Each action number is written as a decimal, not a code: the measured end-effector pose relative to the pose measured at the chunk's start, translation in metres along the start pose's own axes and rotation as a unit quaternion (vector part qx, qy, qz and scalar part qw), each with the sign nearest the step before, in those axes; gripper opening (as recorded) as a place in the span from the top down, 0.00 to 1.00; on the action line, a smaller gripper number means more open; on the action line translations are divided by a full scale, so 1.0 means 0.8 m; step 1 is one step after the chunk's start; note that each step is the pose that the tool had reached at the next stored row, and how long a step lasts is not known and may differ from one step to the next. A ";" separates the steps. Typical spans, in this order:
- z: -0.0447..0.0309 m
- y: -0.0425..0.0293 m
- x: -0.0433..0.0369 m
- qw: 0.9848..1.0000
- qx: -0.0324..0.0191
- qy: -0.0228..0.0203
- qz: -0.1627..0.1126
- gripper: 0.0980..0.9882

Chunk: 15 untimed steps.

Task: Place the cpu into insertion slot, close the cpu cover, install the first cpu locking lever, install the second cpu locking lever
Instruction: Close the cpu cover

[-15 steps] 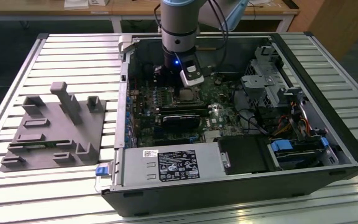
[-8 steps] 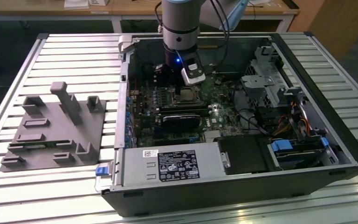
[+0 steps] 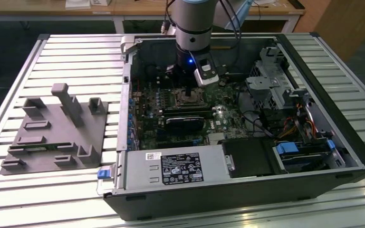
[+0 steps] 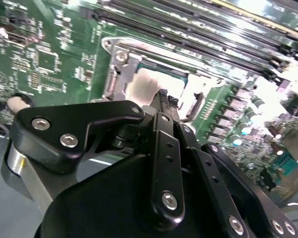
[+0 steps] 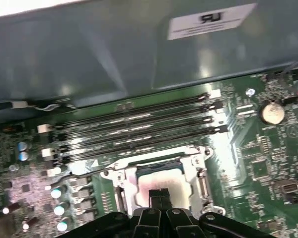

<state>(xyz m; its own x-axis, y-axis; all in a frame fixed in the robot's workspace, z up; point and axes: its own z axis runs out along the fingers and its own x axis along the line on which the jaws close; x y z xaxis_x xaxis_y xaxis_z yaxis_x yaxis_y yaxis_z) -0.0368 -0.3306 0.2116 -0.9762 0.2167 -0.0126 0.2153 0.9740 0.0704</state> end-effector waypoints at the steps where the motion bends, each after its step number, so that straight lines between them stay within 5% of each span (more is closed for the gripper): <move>1: -0.0001 0.0001 0.000 1.000 0.000 0.000 0.000 0.99; 15: -0.0262 0.0021 -0.001 1.000 0.000 0.000 0.000 0.99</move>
<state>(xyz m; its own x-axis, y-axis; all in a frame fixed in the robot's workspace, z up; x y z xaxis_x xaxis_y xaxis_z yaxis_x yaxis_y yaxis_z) -0.0365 -0.3305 0.2327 -0.9761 0.2168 -0.0126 0.2154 0.9740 0.0702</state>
